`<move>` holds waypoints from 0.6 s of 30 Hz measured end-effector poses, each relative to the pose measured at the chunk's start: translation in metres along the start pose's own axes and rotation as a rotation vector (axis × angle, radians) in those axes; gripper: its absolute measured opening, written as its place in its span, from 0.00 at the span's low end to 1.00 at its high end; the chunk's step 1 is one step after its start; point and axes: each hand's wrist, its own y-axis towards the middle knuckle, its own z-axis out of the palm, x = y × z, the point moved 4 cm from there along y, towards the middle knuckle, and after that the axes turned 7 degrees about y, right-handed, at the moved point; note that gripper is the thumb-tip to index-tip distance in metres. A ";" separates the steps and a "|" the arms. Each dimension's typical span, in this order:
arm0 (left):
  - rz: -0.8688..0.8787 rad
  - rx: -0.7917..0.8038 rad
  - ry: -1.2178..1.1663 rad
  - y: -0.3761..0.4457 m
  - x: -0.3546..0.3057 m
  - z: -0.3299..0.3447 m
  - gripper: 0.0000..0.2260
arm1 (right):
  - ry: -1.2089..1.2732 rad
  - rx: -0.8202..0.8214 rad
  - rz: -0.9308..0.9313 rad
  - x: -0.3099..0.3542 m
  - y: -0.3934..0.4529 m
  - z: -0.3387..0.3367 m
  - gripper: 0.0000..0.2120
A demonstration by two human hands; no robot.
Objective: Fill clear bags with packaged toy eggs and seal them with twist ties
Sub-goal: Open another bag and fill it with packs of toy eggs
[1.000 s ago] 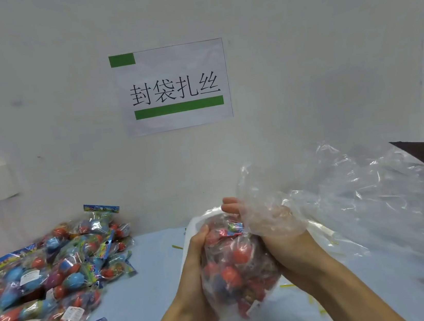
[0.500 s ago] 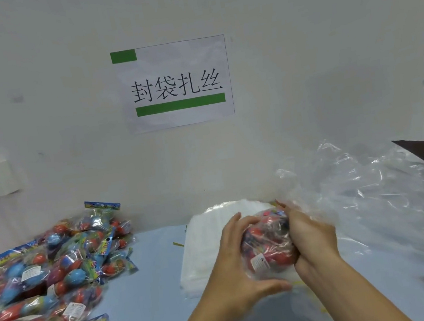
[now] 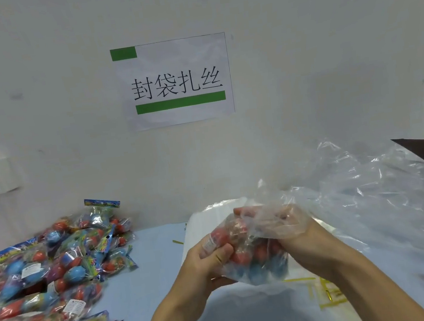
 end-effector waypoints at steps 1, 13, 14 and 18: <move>-0.021 0.025 0.001 0.000 0.001 0.000 0.32 | 0.001 0.049 0.011 0.001 -0.002 -0.002 0.15; 0.102 -0.089 0.702 -0.006 -0.039 0.032 0.13 | -0.285 0.000 0.099 -0.008 -0.003 -0.012 0.04; 0.097 -0.042 0.709 -0.004 -0.041 0.038 0.08 | -0.352 0.027 0.096 -0.010 -0.003 -0.010 0.09; 0.111 -0.071 0.809 0.010 -0.044 0.051 0.07 | -0.510 0.054 0.095 -0.016 -0.002 -0.001 0.20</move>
